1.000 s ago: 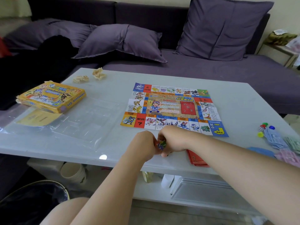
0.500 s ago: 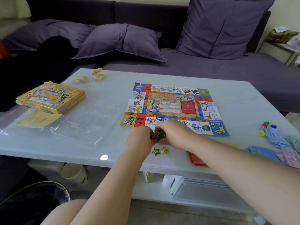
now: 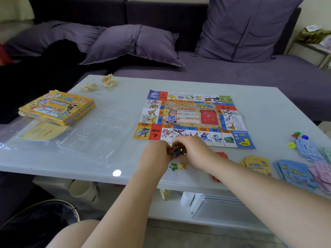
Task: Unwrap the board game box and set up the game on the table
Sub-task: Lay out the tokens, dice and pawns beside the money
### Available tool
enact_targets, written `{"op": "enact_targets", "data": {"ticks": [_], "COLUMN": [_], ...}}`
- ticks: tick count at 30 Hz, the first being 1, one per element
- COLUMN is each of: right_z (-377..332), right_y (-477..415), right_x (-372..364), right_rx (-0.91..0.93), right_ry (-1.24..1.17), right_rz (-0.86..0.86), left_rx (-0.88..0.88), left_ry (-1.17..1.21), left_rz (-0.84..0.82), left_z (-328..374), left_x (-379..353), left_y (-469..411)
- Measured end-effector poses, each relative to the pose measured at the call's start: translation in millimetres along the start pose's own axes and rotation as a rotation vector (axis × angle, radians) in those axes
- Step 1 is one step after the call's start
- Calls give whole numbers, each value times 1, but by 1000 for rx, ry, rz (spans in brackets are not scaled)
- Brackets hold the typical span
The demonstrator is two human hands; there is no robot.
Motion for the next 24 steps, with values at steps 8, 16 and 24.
{"op": "enact_targets", "data": {"ticks": [8,16,24], "right_z": [10,7,13], "right_y": [6,12,18], "right_x": [-5,-3,-6], "right_rx": [-28,13,-80], "right_ry": [-143,-254,-370], "right_rz": [60,70,59], "left_rx": [13,-24,-27], "left_ry": [0,23,16], "left_rz": [-11,43,30], "left_z": [0,2,5], "left_x": [-2,-3,-6], "left_y": [2,8,7]}}
Point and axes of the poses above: each hand's wrist, its own y-axis away from the middle knuckle, its own x-axis out of the back of the hand, z = x × y, the point moved 6 cm from there along -y, towards the middle knuckle, and after that the axes turned 9 degrees about -z, right-handed, at the moved point
